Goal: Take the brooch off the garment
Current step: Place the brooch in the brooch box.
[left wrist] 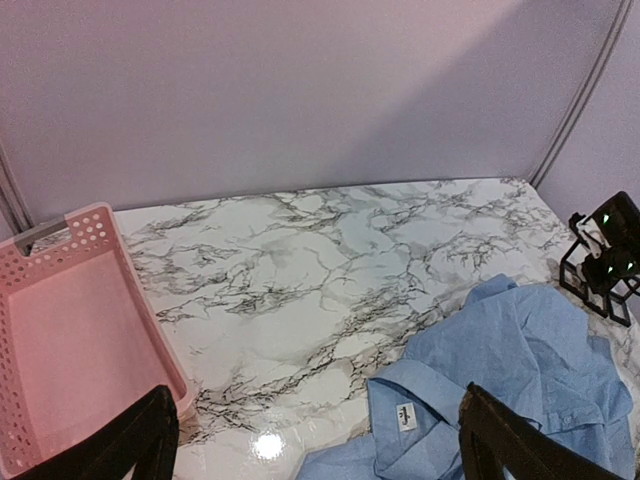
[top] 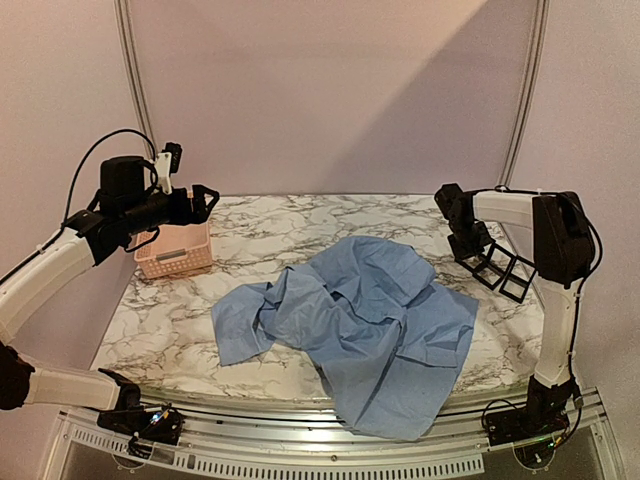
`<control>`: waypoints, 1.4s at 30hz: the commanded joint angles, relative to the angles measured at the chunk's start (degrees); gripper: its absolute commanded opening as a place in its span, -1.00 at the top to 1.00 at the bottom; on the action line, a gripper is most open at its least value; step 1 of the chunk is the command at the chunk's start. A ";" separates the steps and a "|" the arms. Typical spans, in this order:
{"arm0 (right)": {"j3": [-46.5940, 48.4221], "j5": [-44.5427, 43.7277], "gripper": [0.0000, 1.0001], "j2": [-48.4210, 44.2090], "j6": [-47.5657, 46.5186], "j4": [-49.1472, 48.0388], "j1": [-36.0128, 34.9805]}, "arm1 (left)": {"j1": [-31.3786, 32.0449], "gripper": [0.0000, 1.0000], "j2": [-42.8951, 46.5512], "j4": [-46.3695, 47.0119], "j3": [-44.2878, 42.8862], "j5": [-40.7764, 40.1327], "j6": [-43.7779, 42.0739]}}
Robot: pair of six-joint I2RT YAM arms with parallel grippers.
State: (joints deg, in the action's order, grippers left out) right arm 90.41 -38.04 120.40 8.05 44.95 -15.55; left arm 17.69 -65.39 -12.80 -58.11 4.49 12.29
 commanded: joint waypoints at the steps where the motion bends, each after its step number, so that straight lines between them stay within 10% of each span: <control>1: 1.56 0.22 0.98 1.97 1.00 0.43 0.37 | -0.56 -0.95 -0.63 -0.43 0.92 0.51 0.45; 20: 1.79 2.75 0.73 3.29 3.54 1.62 0.35 | -0.56 -0.94 -0.90 -0.47 0.98 0.69 0.58; 42: -1.25 20.57 -0.06 -9.45 2.79 -5.70 0.37 | -0.47 -0.93 -3.24 0.53 0.98 4.31 1.25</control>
State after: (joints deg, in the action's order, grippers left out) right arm 90.02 -24.60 116.51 10.92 42.96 -15.33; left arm 17.69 -67.13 -12.71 -58.11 6.11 12.73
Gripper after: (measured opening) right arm 0.501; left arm 0.968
